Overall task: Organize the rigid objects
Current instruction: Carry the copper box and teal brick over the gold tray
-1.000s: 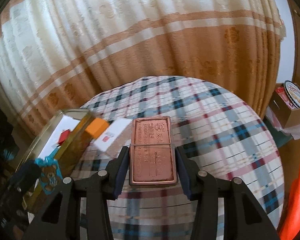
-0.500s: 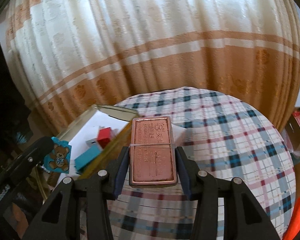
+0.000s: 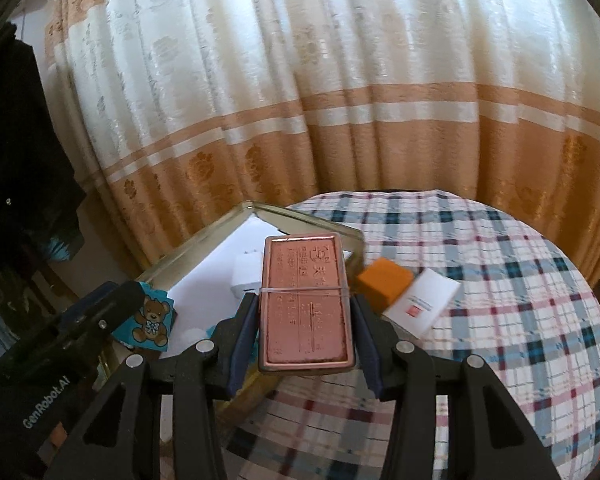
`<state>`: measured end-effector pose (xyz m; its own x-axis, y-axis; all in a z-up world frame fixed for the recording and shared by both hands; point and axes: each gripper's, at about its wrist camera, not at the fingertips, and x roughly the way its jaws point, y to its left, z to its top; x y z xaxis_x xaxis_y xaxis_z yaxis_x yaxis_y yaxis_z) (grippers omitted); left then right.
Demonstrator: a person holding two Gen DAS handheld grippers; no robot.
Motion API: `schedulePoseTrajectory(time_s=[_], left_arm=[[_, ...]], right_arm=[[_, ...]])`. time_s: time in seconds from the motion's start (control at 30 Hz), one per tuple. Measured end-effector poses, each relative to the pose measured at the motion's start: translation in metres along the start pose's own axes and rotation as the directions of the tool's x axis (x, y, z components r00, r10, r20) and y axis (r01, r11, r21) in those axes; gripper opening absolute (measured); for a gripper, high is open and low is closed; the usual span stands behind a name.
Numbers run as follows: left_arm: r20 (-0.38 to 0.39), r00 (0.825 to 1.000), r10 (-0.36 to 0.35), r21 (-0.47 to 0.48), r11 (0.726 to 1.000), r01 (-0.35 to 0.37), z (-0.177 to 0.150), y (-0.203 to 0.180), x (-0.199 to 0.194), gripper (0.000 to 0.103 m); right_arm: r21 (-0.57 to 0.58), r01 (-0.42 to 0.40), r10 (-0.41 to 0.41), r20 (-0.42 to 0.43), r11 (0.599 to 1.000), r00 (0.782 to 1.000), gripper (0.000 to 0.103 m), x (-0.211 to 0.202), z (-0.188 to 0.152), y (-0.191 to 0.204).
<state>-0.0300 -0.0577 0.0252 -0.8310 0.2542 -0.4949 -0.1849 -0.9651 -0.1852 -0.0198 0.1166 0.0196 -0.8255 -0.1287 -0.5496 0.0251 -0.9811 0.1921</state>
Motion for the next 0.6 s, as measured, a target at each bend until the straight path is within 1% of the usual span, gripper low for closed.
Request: schedulePoseTrajectory(time_s=[0.27, 0.6], left_arm=[[-0.024, 0.996, 0.09, -0.006, 0.996, -0.09, 0.002, 0.015, 0.014, 0.031], [-0.051, 0.99, 0.128, -0.013, 0.992, -0.129, 0.002, 0.022, 0.024, 0.031]], right_arm=[[-0.052, -0.01, 0.009, -0.014, 0.999, 1.0, 0.049, 0.023, 0.011, 0.029], [-0.054, 0.002, -0.005, -0.054, 0.999, 0.999, 0.049, 0.052, 0.017, 0.037]])
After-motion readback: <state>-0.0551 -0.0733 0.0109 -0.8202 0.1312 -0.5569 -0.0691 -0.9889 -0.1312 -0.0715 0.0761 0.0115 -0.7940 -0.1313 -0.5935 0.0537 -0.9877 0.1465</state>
